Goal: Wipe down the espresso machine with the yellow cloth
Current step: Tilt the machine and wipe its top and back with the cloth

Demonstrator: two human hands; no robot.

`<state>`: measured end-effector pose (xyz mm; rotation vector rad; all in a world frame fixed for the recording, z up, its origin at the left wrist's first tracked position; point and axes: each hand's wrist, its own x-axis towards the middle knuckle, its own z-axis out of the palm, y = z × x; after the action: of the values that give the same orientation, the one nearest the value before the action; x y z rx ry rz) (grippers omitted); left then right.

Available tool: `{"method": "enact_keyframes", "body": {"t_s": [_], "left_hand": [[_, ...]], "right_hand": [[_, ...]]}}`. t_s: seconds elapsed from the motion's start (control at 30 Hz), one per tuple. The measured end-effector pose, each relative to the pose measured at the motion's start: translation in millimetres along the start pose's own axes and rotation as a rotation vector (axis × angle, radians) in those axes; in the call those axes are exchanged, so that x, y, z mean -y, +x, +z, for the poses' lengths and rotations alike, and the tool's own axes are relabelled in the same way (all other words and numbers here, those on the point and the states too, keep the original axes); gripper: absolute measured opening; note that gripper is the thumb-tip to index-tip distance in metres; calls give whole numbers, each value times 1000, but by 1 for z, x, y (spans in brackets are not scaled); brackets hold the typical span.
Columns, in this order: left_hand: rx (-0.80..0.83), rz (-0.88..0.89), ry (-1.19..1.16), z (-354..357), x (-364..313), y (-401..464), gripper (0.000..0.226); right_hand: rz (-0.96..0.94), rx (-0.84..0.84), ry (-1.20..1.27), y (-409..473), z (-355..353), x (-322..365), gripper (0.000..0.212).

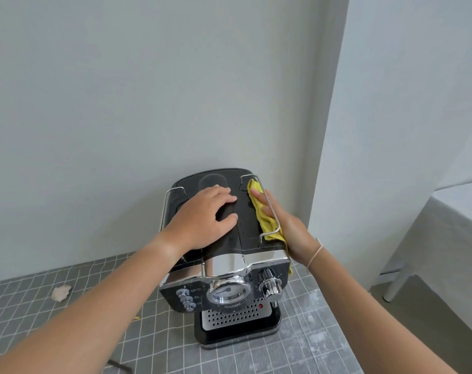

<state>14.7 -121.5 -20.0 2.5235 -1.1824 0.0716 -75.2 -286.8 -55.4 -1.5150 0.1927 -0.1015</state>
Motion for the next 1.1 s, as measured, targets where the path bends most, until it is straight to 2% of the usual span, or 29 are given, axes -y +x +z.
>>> {"method": "enact_keyframes", "body": {"t_s": [0.17,0.37,0.5,0.7,0.87,0.97,1.1], "left_hand": [[-6,0,-5,1,1,0,48],[-10,-7,10,1,0,2,60],[-7,-3,17,1,2,1,61],[-4,-5,19,3,0,2,60],[-13,-8,17,6,3,-2,59],[-25,-1,17,3,3,1,59],[-12,-9,10,3,2,4,60]], "right_hand": [[-76,53,-82,-22,-4,-18,45],[-24,101,-101,-15,-7,-6,34],[-14,60,-159,12,-6,5,44],[-7,71,33,-25,-4,-17,50],[1,-10,102,-65,7,-30,40],[24,-23,101,-49,6,-24,39],[73,12,111,-22,0,-17,50]]}}
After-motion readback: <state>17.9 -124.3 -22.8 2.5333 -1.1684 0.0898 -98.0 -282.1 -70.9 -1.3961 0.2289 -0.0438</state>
